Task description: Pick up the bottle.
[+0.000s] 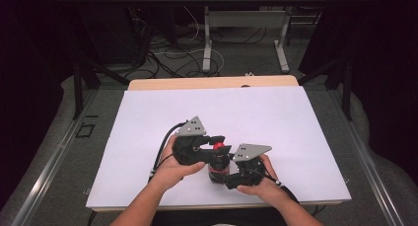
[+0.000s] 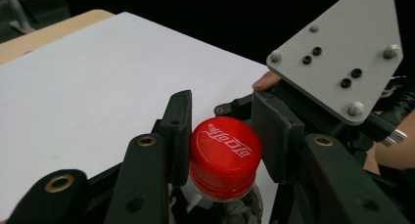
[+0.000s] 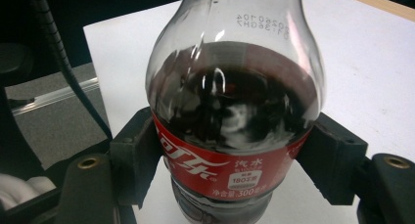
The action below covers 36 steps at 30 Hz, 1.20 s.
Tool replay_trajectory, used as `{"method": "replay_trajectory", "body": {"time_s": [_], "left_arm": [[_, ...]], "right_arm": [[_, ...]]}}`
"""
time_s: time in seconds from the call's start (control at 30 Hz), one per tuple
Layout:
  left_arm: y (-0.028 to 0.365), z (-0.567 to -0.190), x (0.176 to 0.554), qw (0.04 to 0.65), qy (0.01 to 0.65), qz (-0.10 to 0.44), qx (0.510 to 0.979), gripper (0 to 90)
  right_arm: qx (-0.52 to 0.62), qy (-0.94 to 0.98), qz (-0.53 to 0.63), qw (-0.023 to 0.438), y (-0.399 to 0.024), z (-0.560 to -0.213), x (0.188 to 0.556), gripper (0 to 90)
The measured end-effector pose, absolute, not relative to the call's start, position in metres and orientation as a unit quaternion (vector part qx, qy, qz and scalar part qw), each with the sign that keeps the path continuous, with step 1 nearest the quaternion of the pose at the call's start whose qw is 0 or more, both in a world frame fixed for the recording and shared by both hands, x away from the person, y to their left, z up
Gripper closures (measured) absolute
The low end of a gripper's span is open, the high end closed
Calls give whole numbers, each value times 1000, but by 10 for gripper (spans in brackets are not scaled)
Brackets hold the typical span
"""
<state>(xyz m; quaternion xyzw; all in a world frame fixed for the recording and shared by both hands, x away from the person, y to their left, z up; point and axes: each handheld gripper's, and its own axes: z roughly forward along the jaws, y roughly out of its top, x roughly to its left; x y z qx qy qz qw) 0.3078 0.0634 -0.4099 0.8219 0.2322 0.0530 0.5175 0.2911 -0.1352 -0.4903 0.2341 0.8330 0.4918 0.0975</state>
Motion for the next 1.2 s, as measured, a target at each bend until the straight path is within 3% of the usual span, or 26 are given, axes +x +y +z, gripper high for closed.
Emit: {"method": "replay_trajectory", "body": {"time_s": [0.37,0.53,0.63,0.7,0.8,1.07,1.2], "left_arm": [[38,-413,284,493,357,171,775,616],[31,-413,282,479,379,186,770,615],[35,-411,287,488,360,161,779,598],[41,-408,290,487,333,148,794,489],[55,-401,298,513,286,107,802,425],[80,-394,313,533,199,19,822,443],[78,-397,312,516,183,6,837,490]], "right_arm": [[289,817,479,141,-128,-492,288,295],[303,814,470,156,-126,-494,287,294],[301,814,475,146,-128,-494,288,294],[294,815,481,136,-131,-493,289,294],[282,820,481,128,-132,-490,289,294],[242,825,500,101,-130,-486,285,294],[235,827,501,97,-129,-486,284,294]]}}
